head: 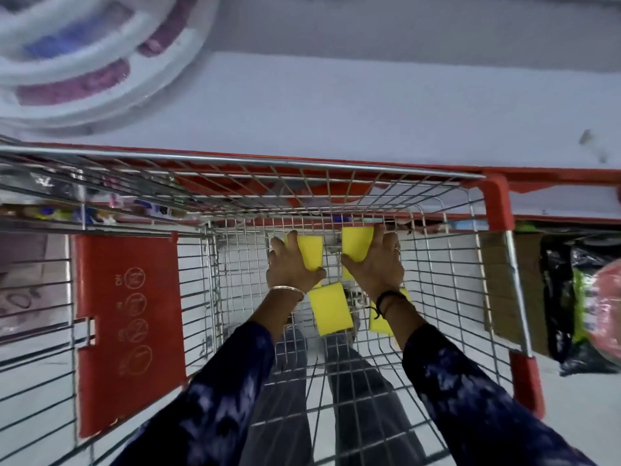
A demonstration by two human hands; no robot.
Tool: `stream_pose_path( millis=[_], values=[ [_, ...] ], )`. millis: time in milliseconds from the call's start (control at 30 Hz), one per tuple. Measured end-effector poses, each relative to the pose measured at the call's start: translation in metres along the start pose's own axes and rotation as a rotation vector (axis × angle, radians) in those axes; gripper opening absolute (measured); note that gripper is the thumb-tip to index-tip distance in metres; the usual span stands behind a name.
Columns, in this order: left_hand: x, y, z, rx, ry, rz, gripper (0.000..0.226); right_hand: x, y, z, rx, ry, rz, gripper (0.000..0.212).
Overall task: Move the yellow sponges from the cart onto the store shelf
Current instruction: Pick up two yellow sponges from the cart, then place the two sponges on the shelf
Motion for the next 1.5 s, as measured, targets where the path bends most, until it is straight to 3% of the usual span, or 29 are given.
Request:
stream_pose_path(
  millis=[433, 700, 933, 1067, 1500],
  values=[
    [-0.142, 0.115, -0.016, 0.035, 0.008, -0.154, 0.108, -0.128, 0.097, 0.07, -0.16, -0.188, -0.141, 0.097],
    [-0.277, 0.185, -0.05, 0.113, 0.016, -0.314, 0.089, -0.247, 0.15, 0.144, -0.306, -0.254, -0.208, 0.093],
    [-0.389, 0.225, -0.09, 0.192, 0.012, -0.418, 0.103, -0.347, 0.184, 0.209, -0.415, -0.287, -0.267, 0.088],
    [-0.458, 0.249, -0.116, 0.22, -0.01, -0.503, 0.099, -0.399, 0.195, 0.25, -0.514, -0.294, -0.313, 0.083],
    [-0.589, 0.206, -0.183, 0.185, -0.081, -0.629, 0.107, -0.492, 0.149, 0.336, -0.527, -0.25, -0.444, 0.087]
  ],
)
Point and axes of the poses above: each hand's wrist, its own y-axis away from the middle knuckle, its own x-axis out of the palm, z = x × y, the point moved 10 cm from there along -y, towards the middle knuckle, and after that the axes turned 12 degrees about -y, right-handed, at the moved point
